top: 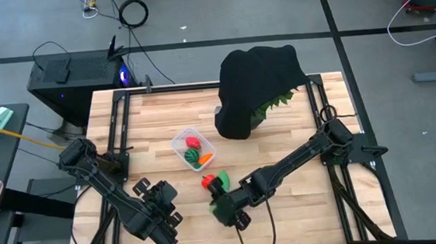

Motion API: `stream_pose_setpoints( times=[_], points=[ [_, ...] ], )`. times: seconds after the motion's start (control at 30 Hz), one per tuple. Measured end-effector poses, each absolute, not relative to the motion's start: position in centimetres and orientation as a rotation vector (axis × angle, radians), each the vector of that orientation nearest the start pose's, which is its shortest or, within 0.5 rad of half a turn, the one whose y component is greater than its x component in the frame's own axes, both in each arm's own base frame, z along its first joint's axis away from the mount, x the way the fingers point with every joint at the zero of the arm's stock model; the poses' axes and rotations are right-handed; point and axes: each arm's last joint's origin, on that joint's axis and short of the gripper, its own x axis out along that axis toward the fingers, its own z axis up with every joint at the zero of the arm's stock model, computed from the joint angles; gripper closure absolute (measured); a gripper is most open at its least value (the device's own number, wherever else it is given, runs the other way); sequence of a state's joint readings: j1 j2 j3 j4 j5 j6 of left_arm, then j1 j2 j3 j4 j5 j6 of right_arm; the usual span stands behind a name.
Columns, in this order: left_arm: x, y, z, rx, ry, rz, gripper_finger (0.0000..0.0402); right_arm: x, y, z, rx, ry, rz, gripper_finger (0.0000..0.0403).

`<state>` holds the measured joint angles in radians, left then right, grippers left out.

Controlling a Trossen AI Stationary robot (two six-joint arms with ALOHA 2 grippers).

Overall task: Pick and placing Produce into tupperware
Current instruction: Put the green melon into the transparent bin

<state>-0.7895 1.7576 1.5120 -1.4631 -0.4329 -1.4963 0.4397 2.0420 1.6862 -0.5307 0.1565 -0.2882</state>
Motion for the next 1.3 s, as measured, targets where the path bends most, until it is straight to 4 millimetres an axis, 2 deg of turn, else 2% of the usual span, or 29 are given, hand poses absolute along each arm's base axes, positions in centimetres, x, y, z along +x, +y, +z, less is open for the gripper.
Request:
stream_pose_setpoints(
  times=[0.13, 0.27, 0.53, 0.7, 0.9, 1.3],
  points=[
    [22.6, -21.0, 26.8, -0.255, 1.159, 0.719, 0.0239, 42.3, 17.6, 25.9, -0.506, 0.743, 0.298, 0.0167],
    [22.6, -21.0, 26.8, -0.252, 1.16, 0.717, 0.0239, 43.5, 15.5, 27.4, -0.451, 0.709, 0.164, 0.0167],
    [22.6, -21.0, 26.8, -0.25, 1.161, 0.716, 0.0239, 45.6, 10.3, 27.8, -0.27, 0.659, -0.044, 0.0167],
    [22.6, -21.0, 26.8, -0.243, 1.164, 0.711, 0.0239, 46.4, 8.1, 28.0, -0.166, 0.617, -0.119, 0.0167],
    [22.6, -21.0, 26.8, -0.242, 1.164, 0.711, 0.0239, 46.7, 7.1, 28.2, -0.106, 0.583, -0.209, 0.0167],
    [22.6, -21.0, 26.8, -0.243, 1.163, 0.711, 0.0239, 46.6, 6.6, 28.3, -0.026, 0.543, -0.399, 0.0167]
  ],
)
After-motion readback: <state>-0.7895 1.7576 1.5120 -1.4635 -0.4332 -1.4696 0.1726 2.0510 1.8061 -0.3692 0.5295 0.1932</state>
